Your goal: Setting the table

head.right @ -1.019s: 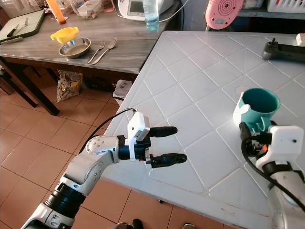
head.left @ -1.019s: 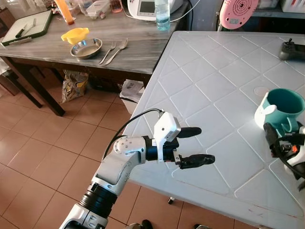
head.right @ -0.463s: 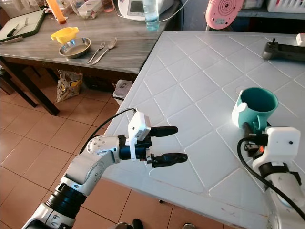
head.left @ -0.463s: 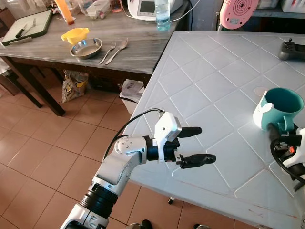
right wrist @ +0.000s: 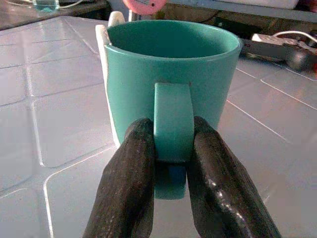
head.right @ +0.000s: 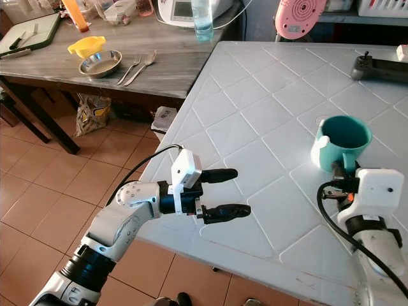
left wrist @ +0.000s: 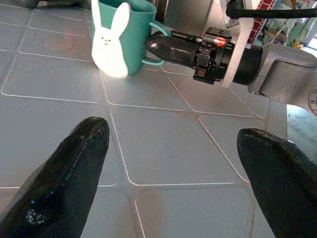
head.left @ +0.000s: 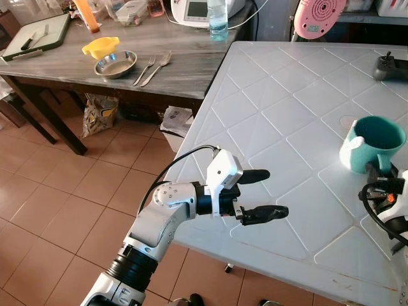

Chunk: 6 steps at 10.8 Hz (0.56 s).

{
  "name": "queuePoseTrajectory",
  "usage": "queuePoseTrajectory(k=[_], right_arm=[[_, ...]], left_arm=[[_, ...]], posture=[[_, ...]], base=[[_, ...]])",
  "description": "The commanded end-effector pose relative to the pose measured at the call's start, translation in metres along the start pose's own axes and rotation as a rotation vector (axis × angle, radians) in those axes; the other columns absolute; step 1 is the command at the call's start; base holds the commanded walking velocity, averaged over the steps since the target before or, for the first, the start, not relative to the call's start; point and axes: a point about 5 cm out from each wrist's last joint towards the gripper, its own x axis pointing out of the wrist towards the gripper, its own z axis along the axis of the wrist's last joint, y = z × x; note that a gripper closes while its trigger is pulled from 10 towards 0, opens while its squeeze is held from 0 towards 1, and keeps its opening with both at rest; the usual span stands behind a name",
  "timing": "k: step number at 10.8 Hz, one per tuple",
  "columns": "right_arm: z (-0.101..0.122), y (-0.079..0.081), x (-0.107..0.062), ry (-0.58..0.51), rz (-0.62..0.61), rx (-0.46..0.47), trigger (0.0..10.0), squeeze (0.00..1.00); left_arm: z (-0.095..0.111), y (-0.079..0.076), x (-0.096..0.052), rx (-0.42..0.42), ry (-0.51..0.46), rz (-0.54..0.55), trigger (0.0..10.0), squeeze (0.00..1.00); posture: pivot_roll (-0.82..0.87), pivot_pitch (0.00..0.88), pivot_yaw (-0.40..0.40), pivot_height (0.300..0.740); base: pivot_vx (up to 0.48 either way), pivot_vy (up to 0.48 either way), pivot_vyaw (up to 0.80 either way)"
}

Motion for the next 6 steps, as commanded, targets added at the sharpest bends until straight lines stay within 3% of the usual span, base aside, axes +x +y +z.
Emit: queuePoseTrajectory(k=[1, 4, 6], right_arm=[[0.004, 0.0, -0.003, -0.022, -0.016, -0.006, 0.0, 0.0], [0.003, -0.002, -0.005, -0.021, -0.047, -0.013, 0.0, 0.0], [0.024, 0.013, -0.007, -0.091, -0.043, -0.06, 0.0, 0.0]], left_arm=[[-0.001, -0.001, -0.002, 0.006, 0.015, -0.001, 10.0, 0.0], [-0.001, 0.0, -0.002, 0.016, 0.011, 0.018, 10.0, 0.0], [0.006, 0.015, -0.005, 0.048, -0.047, 0.179, 10.0, 0.0]], posture=[[-0.12, 0.168, 0.157, 0.74], [-0.12, 0.164, 0.159, 0.74], [-0.13, 0.146, 0.143, 0.74]], base=[[0.0, 0.0, 0.0], [0.0, 0.0, 0.0], [0.0, 0.0, 0.0]])
